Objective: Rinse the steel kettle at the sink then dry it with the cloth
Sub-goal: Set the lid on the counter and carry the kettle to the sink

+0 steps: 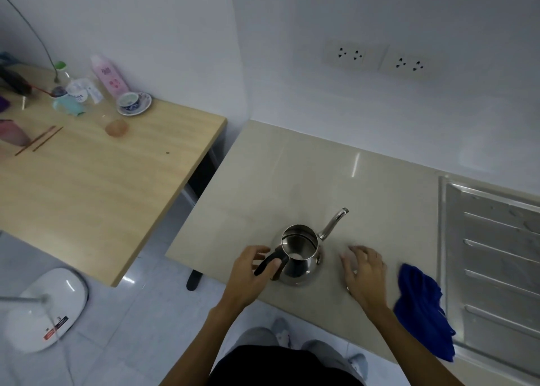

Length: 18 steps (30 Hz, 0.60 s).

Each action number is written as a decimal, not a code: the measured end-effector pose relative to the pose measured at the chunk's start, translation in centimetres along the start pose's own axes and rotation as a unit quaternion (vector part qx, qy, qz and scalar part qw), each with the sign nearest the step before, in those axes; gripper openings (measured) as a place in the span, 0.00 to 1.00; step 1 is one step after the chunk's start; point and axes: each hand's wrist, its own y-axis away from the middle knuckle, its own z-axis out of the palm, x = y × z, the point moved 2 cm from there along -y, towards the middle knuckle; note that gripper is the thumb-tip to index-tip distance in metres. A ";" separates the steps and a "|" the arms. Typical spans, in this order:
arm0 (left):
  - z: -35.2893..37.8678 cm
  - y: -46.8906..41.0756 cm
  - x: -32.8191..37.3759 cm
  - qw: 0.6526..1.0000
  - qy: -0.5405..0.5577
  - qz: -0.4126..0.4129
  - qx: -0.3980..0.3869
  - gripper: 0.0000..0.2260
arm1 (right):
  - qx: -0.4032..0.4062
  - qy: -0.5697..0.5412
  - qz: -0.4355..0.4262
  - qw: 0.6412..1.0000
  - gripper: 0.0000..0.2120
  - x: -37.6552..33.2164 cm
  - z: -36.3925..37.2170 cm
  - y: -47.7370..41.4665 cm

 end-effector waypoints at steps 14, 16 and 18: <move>0.9 0.9 0.8 0.996 0.081 -0.022 -0.026 0.28 | -0.213 -0.449 0.287 0.819 0.17 -6.3 3.1 -2.9; 1.0 0.7 1.0 0.996 0.082 -0.016 -0.033 0.24 | -0.203 -0.460 0.296 0.813 0.16 -6.5 3.2 -2.8; 1.0 0.6 1.1 0.996 0.080 -0.010 -0.039 0.22 | -0.196 -0.475 0.303 0.802 0.15 -7.2 2.8 -2.6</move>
